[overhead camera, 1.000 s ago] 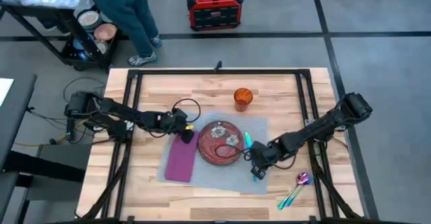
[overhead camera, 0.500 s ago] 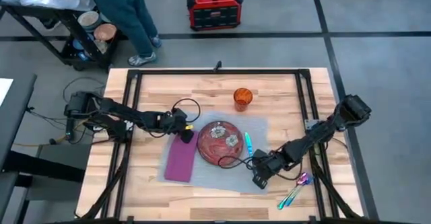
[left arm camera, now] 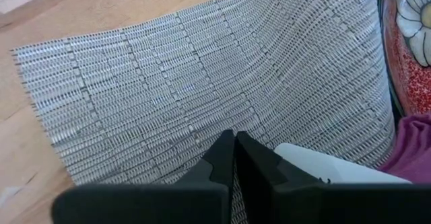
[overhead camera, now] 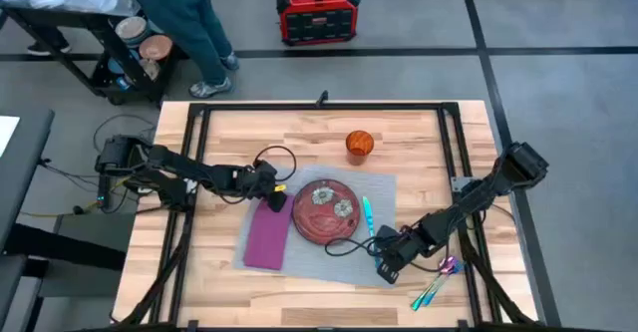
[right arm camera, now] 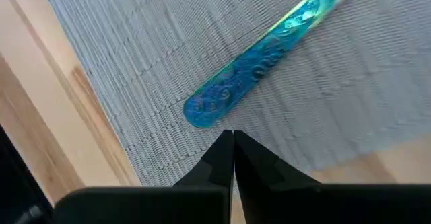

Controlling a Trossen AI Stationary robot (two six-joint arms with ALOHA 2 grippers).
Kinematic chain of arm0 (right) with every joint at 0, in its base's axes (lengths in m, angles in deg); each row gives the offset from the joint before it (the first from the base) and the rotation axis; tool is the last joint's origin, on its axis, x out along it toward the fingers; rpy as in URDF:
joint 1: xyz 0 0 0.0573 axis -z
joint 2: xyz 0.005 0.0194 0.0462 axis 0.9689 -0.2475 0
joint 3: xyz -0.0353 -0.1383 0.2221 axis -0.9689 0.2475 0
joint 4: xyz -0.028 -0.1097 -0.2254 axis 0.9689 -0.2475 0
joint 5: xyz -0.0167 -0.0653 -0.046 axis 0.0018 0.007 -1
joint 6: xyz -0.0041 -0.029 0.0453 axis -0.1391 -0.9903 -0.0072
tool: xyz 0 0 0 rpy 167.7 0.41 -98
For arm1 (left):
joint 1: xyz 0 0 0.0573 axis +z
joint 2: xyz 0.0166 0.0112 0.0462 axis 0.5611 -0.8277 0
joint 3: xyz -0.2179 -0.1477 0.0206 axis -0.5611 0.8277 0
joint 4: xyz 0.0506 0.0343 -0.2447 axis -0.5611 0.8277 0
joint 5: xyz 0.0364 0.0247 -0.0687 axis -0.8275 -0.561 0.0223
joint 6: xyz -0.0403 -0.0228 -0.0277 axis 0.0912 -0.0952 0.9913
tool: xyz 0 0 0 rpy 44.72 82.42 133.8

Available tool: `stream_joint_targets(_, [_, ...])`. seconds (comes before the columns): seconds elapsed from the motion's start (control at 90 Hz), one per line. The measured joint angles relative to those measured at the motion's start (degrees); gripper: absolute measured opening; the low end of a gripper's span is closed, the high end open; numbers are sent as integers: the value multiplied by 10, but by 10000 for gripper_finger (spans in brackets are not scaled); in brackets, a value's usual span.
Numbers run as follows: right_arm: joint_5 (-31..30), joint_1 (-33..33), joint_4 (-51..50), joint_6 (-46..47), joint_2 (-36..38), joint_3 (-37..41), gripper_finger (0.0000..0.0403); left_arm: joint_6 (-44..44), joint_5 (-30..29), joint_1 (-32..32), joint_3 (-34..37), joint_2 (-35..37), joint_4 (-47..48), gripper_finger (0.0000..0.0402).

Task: Set table place
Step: Adjust the blue knife on the table mat

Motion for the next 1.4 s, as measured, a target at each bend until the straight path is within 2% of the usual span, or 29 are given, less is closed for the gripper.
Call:
stream_joint_targets(0.133, [21, 0, 43, -8, -17, -1, 0, 5, 0, 0, 0, 0, 0, 0])
stream_joint_targets(0.378, [33, 5, 37, -29, -17, -1, 0, 10, 1, 0, 0, 0, -1, 0])
stream_joint_targets(0.744, [45, 19, -16, -84, -17, -25, 0, 21, 1, 0, 0, 0, -2, 0])
stream_joint_targets(0.933, [43, 20, -82, -132, -12, -57, 0, 21, 1, 0, 0, 0, -2, 0])
stream_joint_targets(1.4, [55, 25, -67, -198, -12, -61, 0, 21, 1, 0, 0, 0, -2, 0])
